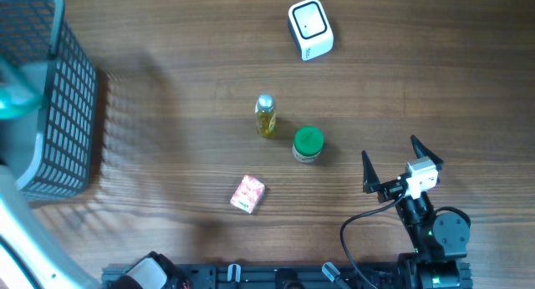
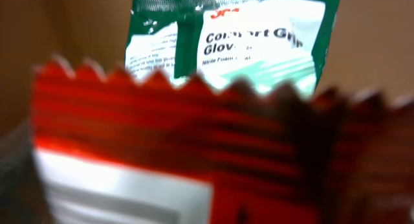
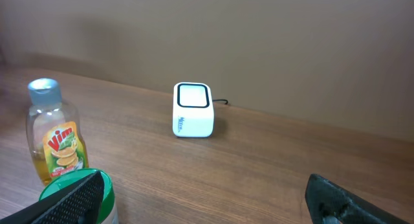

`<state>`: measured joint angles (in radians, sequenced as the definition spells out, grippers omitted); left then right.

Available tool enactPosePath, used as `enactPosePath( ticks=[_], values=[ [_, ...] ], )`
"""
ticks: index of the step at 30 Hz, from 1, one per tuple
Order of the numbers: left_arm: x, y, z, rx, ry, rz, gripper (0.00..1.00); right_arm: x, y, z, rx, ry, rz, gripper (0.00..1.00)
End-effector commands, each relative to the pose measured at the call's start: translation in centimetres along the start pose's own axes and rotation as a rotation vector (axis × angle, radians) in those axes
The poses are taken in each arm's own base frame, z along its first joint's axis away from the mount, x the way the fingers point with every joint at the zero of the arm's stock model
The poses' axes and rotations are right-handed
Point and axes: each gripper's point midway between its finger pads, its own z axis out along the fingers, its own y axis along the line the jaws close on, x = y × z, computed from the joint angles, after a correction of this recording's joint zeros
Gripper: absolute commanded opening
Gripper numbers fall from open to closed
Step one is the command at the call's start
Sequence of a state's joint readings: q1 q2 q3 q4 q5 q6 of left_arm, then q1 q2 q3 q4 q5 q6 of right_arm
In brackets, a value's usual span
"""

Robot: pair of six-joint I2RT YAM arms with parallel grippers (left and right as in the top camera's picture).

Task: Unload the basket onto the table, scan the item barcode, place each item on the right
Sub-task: 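Carry the gloves pack with a red stick onto the table left of the bottle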

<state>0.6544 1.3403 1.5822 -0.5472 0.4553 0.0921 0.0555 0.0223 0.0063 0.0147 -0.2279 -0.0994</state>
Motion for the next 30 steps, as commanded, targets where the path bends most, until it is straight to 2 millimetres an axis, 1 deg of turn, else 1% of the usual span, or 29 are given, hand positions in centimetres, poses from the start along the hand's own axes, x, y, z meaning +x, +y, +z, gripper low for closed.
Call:
enactPosePath(
  ticks=[1, 2, 3, 6, 7, 9, 10, 11, 12, 13, 18, 20, 25, 30],
  values=[
    [3.5, -8.4, 0.6, 0.115, 0.158, -0.065, 0.04, 0.0, 0.1, 0.0, -0.007, -0.002, -0.006, 1.00],
    [5.3, -10.2, 0.9, 0.098, 0.227, -0.039, 0.04, 0.0, 0.1, 0.0, -0.007, -0.002, -0.005, 1.00],
    [6.7, -11.5, 1.1, 0.080, 0.277, -0.014, 0.04, 0.0, 0.1, 0.0, -0.007, -0.001, -0.006, 1.00],
    [10.6, -14.6, 1.6, 0.007, 0.392, 0.051, 0.04, 0.0, 0.1, 0.0, -0.007, -0.002, -0.006, 1.00],
    [12.1, -16.0, 1.9, -0.008, 0.428, 0.078, 0.04, 0.0, 0.1, 0.0, -0.008, -0.002, -0.006, 1.00],
    [14.5, -17.7, 2.4, -0.030, 0.476, 0.102, 0.04, 0.0, 0.1, 0.0, -0.008, -0.002, -0.006, 1.00],
    [16.2, -18.6, 2.7, -0.047, 0.510, 0.115, 0.04, 0.0, 0.1, 0.0, -0.007, -0.002, -0.006, 1.00],
    [17.6, -19.0, 2.9, -0.066, 0.536, 0.122, 0.04, 0.0, 0.1, 0.0, -0.007, -0.002, -0.006, 1.00],
    [18.7, -19.2, 3.1, -0.079, 0.556, 0.125, 0.04, 0.0, 0.1, 0.0, -0.007, -0.002, -0.006, 1.00],
    [20.3, -19.3, 3.4, -0.102, 0.587, 0.127, 0.04, 0.0, 0.1, 0.0, -0.007, -0.001, -0.006, 1.00],
    [27.5, -18.5, 5.1, -0.170, 0.713, 0.121, 0.04, 0.0, 0.1, 0.0, -0.007, -0.002, -0.006, 1.00],
    [29.9, -18.2, 5.9, -0.172, 0.727, 0.133, 0.04, 0.0, 0.1, 0.0, -0.007, -0.002, -0.006, 1.00],
    [34.4, -17.7, 6.8, -0.130, 0.743, 0.237, 0.04, 0.0, 0.1, 0.0, -0.007, -0.002, -0.006, 1.00],
    [37.1, -17.1, 6.6, -0.080, 0.757, 0.358, 0.04, 0.0, 0.1, 0.0, -0.008, -0.002, -0.005, 1.00]
  ],
)
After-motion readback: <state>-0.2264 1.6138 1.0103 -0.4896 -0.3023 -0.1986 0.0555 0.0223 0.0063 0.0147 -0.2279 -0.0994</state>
